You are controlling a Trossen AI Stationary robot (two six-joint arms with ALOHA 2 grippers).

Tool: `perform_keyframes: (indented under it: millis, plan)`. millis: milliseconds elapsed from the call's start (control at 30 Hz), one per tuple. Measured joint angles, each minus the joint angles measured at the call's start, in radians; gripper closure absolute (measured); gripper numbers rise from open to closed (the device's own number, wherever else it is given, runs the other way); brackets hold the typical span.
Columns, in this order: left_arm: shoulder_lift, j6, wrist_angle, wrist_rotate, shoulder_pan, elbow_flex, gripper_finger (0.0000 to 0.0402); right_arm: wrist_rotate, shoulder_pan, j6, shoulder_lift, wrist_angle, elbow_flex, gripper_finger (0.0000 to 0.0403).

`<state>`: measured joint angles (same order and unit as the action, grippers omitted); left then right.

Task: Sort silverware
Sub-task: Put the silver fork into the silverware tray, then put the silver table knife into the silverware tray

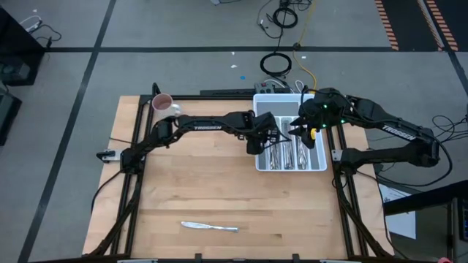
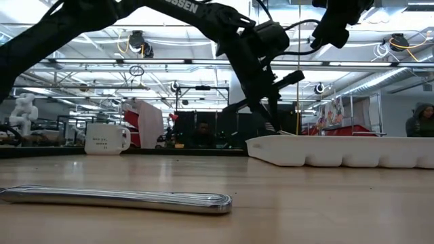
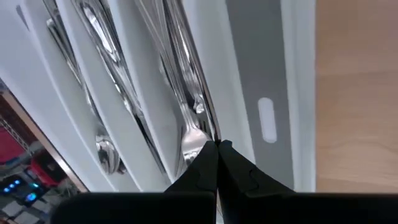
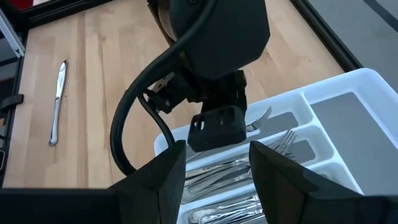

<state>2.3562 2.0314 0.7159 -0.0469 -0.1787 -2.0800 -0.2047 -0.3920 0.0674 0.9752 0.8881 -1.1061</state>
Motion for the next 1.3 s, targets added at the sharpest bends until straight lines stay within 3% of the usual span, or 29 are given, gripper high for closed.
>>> perform_keyframes:
  millis: [300, 867, 1067, 1200, 1300]
  plan:
    - [0.012, 0.102, -0.056, 0.017, 0.0, 0.005, 0.0402, 0.0, 0.0, -0.017, 0.0, 0.0, 0.0, 0.0234]
    - [0.062, 0.091, -0.135, 0.079, -0.003, 0.006, 0.0398, -0.001, 0.0, -0.045, 0.0, -0.001, 0.0, 0.0234]
    - [0.034, -0.208, -0.193, 0.074, -0.003, 0.006, 0.0373, 0.003, 0.0, -0.038, 0.0, 0.009, 0.0, 0.0234]
    - [-0.082, -0.535, -0.207, -0.009, 0.008, 0.006, 0.0374, 0.028, 0.0, -0.034, 0.0, 0.013, 0.0, 0.0234]
    - [-0.192, -0.887, -0.183, -0.11, 0.024, 0.004, 0.0376, 0.028, 0.0, -0.017, 0.0, 0.011, 0.0, 0.0234]
